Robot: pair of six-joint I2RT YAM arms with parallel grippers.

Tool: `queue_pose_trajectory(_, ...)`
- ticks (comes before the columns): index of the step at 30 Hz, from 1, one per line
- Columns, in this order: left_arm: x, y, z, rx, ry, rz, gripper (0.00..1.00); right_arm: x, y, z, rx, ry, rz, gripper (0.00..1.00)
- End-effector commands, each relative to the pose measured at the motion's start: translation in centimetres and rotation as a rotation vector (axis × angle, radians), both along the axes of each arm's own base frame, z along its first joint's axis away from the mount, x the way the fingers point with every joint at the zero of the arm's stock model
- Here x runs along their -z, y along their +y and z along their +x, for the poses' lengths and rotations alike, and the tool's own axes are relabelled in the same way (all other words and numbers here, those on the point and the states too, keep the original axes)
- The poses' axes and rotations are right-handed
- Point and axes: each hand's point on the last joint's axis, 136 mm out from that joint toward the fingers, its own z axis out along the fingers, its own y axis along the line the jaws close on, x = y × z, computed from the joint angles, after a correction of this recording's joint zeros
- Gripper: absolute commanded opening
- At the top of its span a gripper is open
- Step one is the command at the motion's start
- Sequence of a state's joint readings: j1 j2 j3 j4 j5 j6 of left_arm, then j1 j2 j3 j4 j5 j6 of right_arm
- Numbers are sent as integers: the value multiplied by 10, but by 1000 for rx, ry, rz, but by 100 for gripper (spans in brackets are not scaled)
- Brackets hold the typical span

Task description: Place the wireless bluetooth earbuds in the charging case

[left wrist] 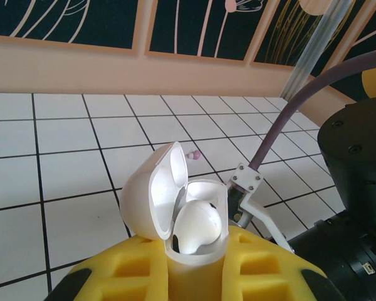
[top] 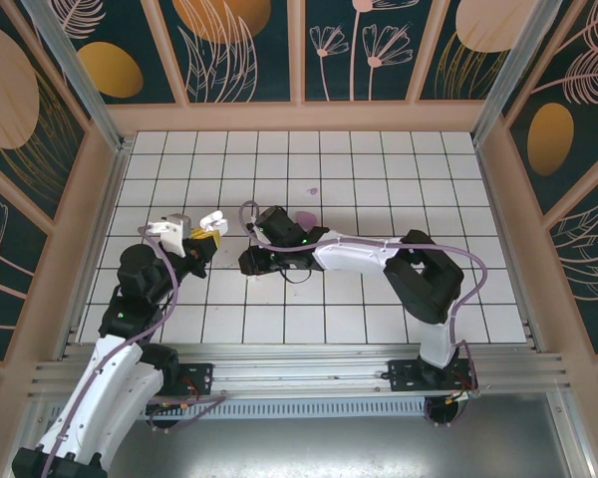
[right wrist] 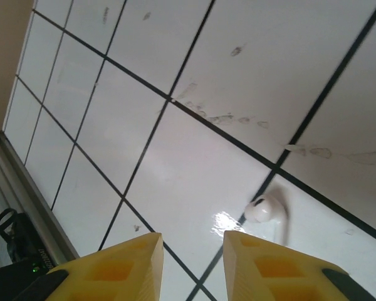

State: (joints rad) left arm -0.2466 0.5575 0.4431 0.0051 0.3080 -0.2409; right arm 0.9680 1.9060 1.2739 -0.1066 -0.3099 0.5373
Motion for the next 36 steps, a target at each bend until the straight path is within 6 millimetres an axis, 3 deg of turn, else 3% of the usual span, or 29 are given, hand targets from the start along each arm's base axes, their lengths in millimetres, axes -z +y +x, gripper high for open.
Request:
queue_pose_trajectory(1, -3, 5, 0, -24, -5, -6, 0, 4, -13, 13, 44, -22, -72, 32)
queue_pose_trajectory(5, -4, 7, -1, -35, -6, -6, 0, 34, -18, 19, 27, -59, -230, 32)
queue_pose_trajectory(8, -4, 10, -2, -52, -6, -1, 0, 44, -13, 19, 4, -82, -285, 31)
queue_pose_trajectory(15, -8, 15, -5, -74, -15, 1, 0, 51, 1, 17, -52, -137, -363, 32)
queue_pose_trajectory(25, -8, 21, -11, -98, -16, 15, 0, 71, 7, 7, -105, -154, -450, 32)
queue_pose_trajectory(36, -6, 20, -12, -92, -9, 12, 0, 80, 5, 6, -109, -165, -503, 32)
